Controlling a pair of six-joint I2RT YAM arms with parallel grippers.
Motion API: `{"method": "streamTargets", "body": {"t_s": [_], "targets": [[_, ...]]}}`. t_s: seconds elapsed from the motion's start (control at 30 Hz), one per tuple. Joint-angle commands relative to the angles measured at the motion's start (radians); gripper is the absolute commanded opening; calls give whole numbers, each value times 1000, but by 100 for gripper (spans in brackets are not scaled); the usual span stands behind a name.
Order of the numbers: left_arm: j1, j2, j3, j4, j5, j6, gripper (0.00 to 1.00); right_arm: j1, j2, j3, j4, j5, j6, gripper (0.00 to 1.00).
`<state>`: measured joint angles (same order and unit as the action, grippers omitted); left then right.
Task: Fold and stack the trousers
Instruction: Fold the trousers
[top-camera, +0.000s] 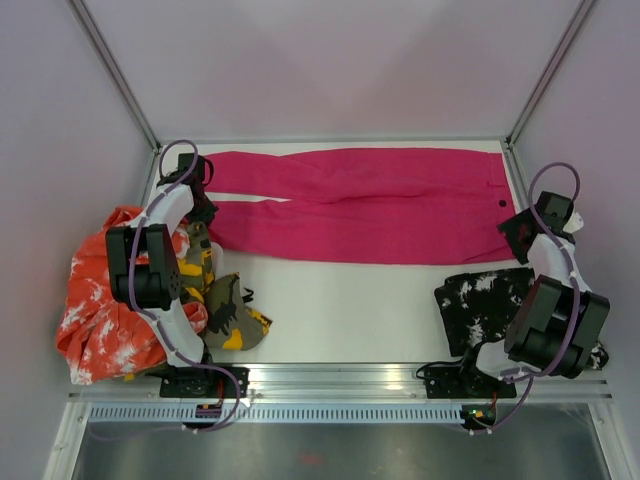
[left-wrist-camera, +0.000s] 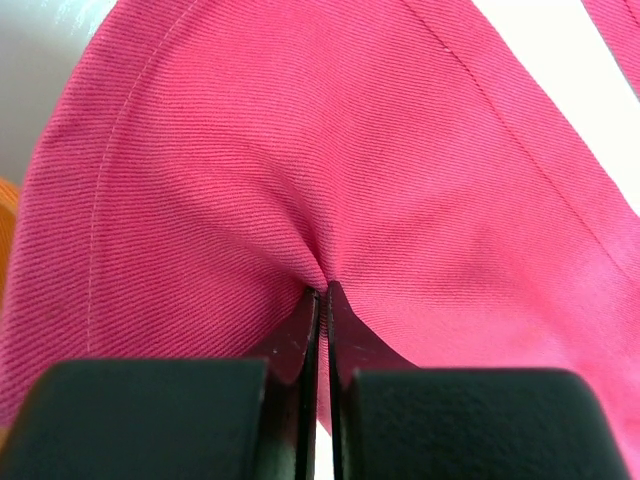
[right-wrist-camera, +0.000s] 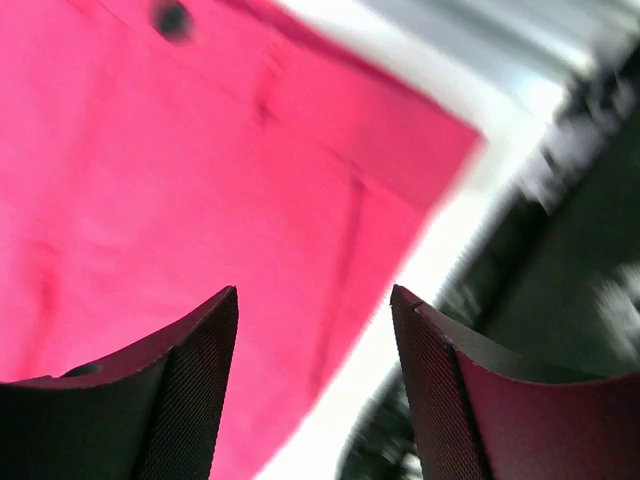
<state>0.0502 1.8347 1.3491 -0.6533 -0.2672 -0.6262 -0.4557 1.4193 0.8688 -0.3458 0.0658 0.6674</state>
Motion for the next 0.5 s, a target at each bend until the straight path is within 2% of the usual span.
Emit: {"method": "streamTargets", "body": {"t_s": [0.0, 0.27, 0.47], "targets": [[7, -60, -8, 38, 6, 29, 2, -5, 59, 94, 30, -9, 38, 70], [7, -57, -15, 46, 20, 33, 2, -5, 165, 67, 47, -23, 96, 70], [7, -63, -24, 47, 25, 36, 2, -5, 164, 13, 48, -18, 100, 69]]}}
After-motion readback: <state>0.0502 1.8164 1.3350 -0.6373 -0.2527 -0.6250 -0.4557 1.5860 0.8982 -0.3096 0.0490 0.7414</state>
